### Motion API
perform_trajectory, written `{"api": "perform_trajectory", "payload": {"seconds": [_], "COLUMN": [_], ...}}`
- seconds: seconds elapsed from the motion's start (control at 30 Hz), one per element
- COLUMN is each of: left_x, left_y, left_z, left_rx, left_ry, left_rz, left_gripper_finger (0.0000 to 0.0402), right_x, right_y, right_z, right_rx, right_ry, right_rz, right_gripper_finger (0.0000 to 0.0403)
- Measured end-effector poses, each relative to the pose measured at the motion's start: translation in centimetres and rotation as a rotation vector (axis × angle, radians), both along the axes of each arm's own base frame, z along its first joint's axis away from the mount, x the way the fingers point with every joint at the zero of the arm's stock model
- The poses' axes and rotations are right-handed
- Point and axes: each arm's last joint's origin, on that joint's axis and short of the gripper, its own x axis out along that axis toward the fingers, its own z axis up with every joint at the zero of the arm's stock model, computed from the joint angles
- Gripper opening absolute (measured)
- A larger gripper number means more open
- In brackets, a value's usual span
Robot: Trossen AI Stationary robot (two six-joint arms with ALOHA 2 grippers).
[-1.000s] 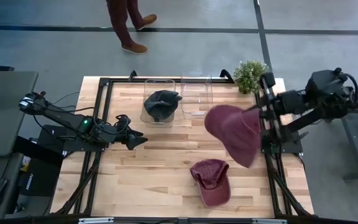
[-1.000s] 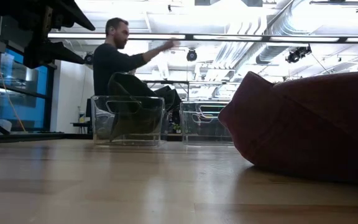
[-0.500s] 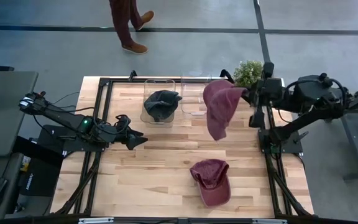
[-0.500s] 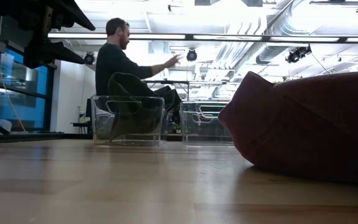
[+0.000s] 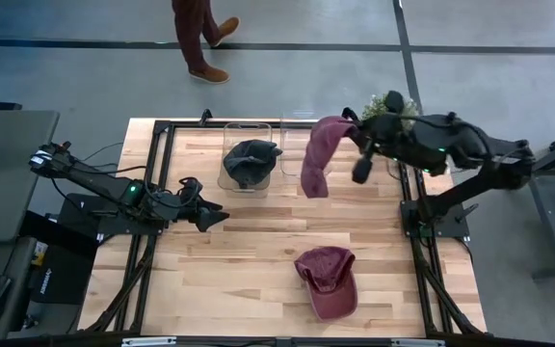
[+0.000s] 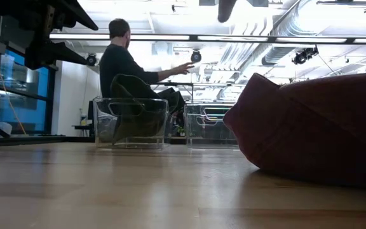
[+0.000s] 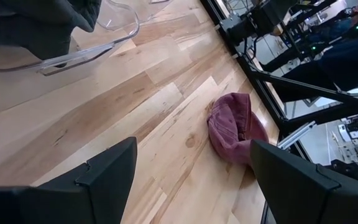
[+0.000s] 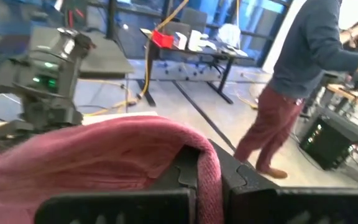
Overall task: Pick & Place hat
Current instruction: Put the right red cap into the right transparent bin
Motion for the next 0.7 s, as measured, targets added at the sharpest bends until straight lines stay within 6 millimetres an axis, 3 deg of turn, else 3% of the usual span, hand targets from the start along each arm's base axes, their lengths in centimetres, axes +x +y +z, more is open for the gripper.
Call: {"api": "perform_trajectory", "payload": {"seconds": [0.43, 0.7], "left_x": [0.1, 0.1], "left_y": [0.0, 0.0], "left_z": [-0.1, -0.1], "left_rx": [0.003, 0.0], "left_ry": [0.005, 0.005], "left_rz": [0.002, 0.001], "left_gripper_finger": [0.0302, 0.0302], "right_x": [4.7, 5.3], "right_y": [-4.4, -5.1], "right_z": [-2.9, -3.8], "right_rx": [0.11, 0.132], "right_ry": [0.1, 0.091], "right_rz": [-0.074, -0.049], "right_gripper_finger": [0.0001, 0.0001]}}
